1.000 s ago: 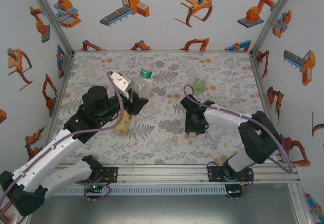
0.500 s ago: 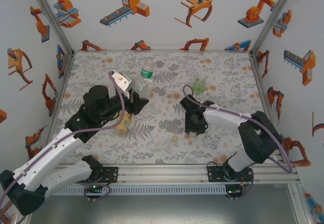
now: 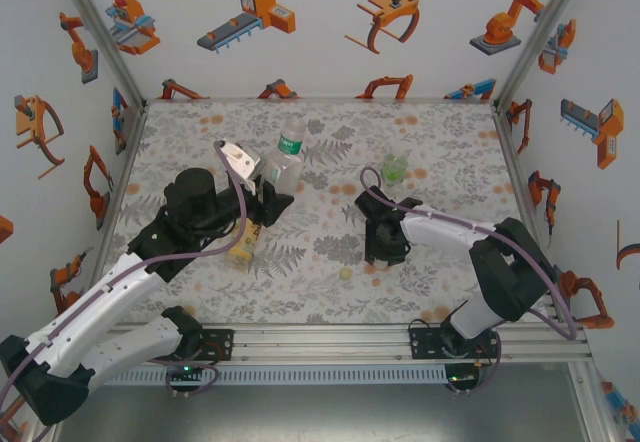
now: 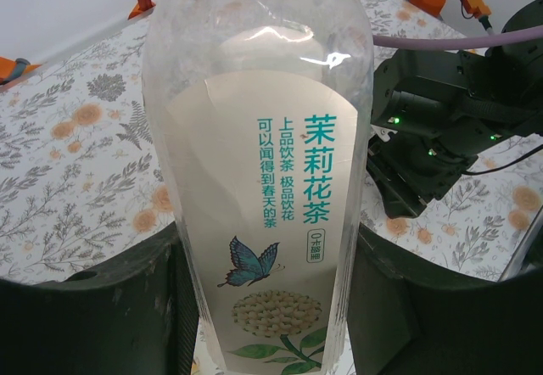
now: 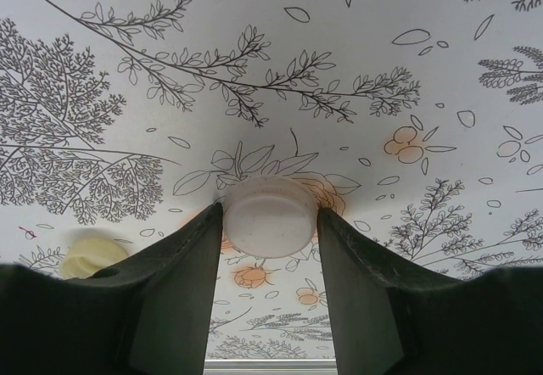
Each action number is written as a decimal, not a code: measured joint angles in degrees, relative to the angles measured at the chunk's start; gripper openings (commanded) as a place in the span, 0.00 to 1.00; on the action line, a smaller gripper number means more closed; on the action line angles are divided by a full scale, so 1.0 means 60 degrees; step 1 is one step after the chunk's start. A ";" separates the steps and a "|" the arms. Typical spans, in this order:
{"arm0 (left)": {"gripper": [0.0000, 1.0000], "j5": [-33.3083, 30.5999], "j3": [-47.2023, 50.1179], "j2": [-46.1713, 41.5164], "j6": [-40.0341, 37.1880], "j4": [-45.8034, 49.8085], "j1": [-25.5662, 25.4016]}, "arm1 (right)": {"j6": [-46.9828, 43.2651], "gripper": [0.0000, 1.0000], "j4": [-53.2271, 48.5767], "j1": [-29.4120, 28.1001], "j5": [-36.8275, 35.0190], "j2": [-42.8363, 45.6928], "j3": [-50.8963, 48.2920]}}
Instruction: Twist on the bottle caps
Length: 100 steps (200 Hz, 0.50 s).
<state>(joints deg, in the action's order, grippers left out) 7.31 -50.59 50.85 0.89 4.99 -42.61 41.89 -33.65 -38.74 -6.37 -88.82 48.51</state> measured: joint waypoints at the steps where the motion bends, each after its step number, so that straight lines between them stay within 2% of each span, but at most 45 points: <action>1: 0.00 0.0000 0.0000 0.0000 0.0000 0.0000 0.0000 | 0.0000 0.48 0.0000 0.0000 -0.0004 0.0000 0.0000; 100: 0.00 0.0036 -0.0040 0.0171 0.0000 0.0000 0.0004 | -0.0175 0.49 0.0018 -0.0007 -0.0058 -0.0007 0.0018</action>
<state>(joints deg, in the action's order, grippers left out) 7.53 -50.83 51.88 0.89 4.99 -42.59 40.84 -33.54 -38.79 -6.72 -88.86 48.62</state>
